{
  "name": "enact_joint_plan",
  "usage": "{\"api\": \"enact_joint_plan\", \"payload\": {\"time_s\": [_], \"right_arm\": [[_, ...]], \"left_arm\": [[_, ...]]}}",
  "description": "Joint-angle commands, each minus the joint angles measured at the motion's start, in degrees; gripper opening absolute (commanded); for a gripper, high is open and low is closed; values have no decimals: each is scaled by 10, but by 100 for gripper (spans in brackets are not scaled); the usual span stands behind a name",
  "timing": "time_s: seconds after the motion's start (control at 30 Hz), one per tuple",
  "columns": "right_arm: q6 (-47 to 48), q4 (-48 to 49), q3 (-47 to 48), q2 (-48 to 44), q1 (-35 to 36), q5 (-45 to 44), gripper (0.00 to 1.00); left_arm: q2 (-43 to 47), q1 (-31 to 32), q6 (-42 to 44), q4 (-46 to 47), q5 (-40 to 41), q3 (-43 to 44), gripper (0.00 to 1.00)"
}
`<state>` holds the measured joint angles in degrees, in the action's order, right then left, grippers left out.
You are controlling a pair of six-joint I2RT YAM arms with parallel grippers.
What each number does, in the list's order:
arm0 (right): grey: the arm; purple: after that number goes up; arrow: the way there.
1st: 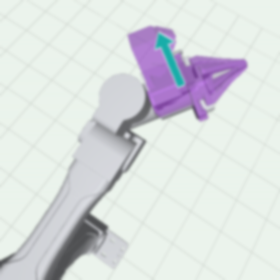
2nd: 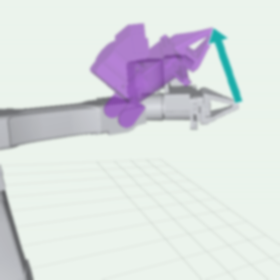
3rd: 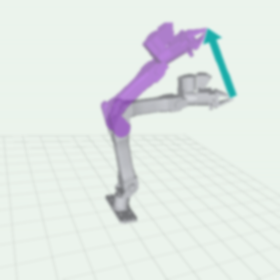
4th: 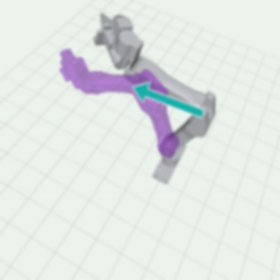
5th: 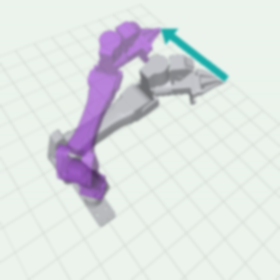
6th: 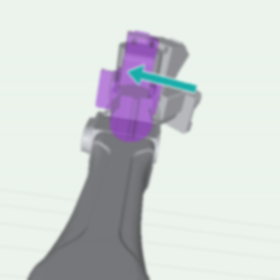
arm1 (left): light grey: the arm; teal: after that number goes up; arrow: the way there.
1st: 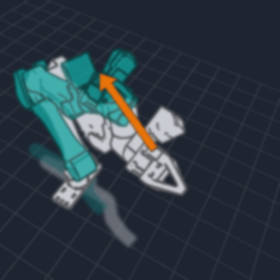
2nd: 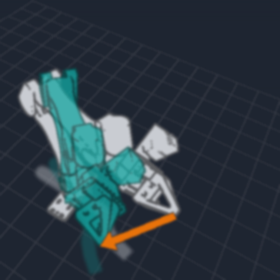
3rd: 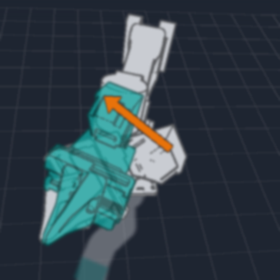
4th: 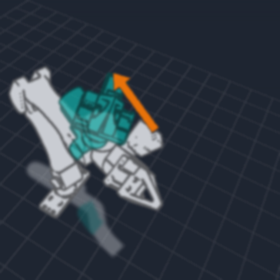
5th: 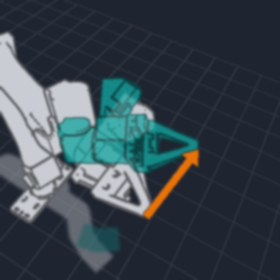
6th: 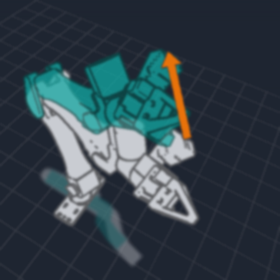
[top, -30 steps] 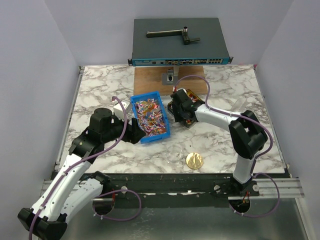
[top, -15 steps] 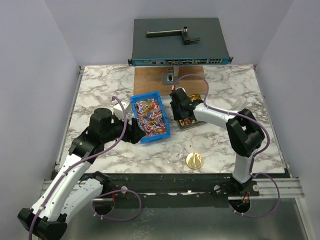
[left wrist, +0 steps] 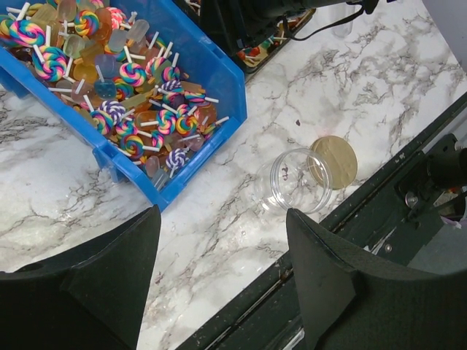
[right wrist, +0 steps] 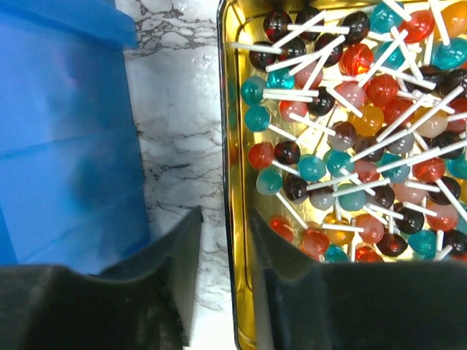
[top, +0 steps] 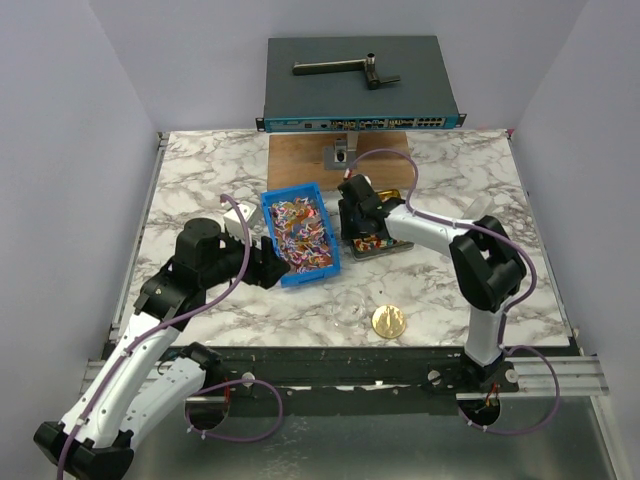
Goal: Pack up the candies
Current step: Adjust the storage box at the center of the board, then pick up the spatula from the center of the board.
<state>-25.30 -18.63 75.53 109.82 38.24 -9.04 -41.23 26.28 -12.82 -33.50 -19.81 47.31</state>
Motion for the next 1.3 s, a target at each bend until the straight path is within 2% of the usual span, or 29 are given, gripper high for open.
{"api": "enact_joint_plan", "payload": {"time_s": [0.0, 0.2, 0.43, 0.67, 0.77, 0.97, 1.03, 1.1, 1.17, 1.27], "right_arm": [[-30, -8, -18, -53, 1, 0, 41], [-44, -56, -29, -119, 2, -22, 52], [-53, -117, -53, -190, 1, -75, 54], [-72, -151, -91, -259, -4, -174, 72], [-94, -162, -113, -277, -28, -187, 77], [-115, -131, -186, -339, -74, -192, 78], [-126, -129, -201, -354, -91, -201, 84], [-136, -136, -207, -361, -108, -221, 87], [-154, -149, -211, -362, -122, -250, 97], [-151, -143, -220, -357, -144, -246, 98]], "left_arm": [[13, 3, -1, 5, 17, -7, 72], [20, 3, -2, 4, 15, -8, 75], [25, 5, -5, 4, 17, -10, 79], [32, 7, -8, 2, 30, -10, 81], [37, 8, -12, 3, 38, -11, 82], [47, 11, -19, 4, 56, -12, 87], [50, 11, -21, 4, 64, -13, 99], [50, 12, -22, 4, 69, -13, 99], [50, 13, -21, 4, 69, -13, 99], [52, 15, -23, 4, 73, -13, 99]]}}
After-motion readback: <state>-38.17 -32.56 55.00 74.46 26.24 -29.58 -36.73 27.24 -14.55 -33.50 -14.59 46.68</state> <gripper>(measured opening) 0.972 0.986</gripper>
